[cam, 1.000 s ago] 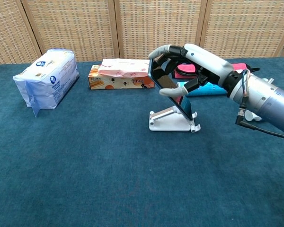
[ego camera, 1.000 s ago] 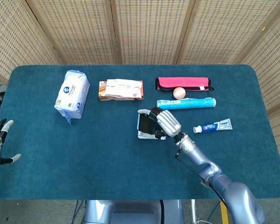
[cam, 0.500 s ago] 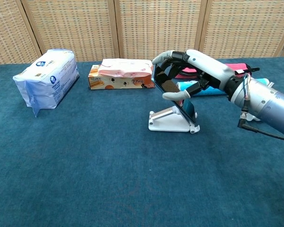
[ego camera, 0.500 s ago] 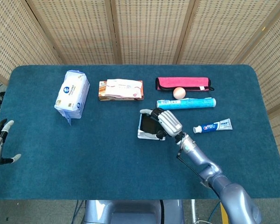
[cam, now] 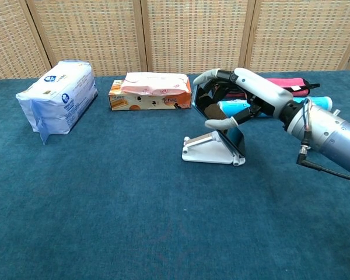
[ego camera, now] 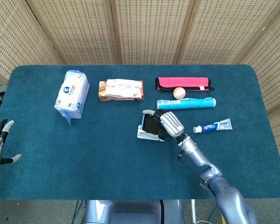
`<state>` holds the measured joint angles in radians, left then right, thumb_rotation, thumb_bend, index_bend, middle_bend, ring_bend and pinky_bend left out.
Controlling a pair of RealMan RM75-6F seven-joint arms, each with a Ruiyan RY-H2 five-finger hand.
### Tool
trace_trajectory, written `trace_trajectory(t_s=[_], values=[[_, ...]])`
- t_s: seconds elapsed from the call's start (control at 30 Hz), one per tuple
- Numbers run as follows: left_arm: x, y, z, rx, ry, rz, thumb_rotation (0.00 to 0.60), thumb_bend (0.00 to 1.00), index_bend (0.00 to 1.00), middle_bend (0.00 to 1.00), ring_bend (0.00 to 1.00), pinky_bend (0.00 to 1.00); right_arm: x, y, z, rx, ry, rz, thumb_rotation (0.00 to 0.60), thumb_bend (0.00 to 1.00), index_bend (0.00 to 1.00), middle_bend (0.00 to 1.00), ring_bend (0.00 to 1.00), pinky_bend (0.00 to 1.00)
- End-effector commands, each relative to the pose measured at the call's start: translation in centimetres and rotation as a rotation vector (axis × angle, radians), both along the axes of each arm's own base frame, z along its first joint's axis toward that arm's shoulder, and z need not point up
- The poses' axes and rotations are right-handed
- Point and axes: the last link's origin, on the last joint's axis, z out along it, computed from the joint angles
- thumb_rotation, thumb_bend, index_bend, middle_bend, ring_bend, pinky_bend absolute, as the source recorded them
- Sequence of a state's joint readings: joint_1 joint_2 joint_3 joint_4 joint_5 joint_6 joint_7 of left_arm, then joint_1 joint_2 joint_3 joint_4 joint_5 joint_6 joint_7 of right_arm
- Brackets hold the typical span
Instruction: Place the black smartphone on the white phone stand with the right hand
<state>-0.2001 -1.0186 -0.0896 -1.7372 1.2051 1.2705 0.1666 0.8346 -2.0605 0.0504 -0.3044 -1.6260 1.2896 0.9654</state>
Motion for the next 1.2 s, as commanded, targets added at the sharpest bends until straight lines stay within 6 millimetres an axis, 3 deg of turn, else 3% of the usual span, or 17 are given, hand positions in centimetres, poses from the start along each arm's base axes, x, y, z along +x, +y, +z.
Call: trace_trajectory(t_s=[0.03,0.57,0.77,1.2], values=[[0.0,0.0,0.0,0.001,0.0,0.001,0.6,0.0,0.0,0.0,0.0,0.0,-0.1,0.1,-0.1,-0.002,0.001,-0.001,0.6,0.54,0.41,0.54,0.46,0.29],[0.1,0.0,-0.1,-0.001,0.003,0.0,0.6,0.0,0.0,0.0,0.0,0.0,-0.6,0.5,-0.5,-0.022,0.006,-0.025,0.6,0.52,0.41,0.53,0.46,0.29],[0.1,0.0,-0.1,-0.001,0.002,0.001,0.6,0.0,0.0,0.0,0.0,0.0,-0.8,0.4,-0.4,-0.041,0.017,-0.037,0.6,0.47,0.41,0.53,0.46,0.29],[0.2,0.1,-0.2,-0.005,0.004,-0.001,0.6,0.0,0.0,0.0,0.0,0.0,0.2,0.7,-1.0,-0.035,-0.068,-0.057,0.6,0.47,0.41,0.53,0.46,0.29]])
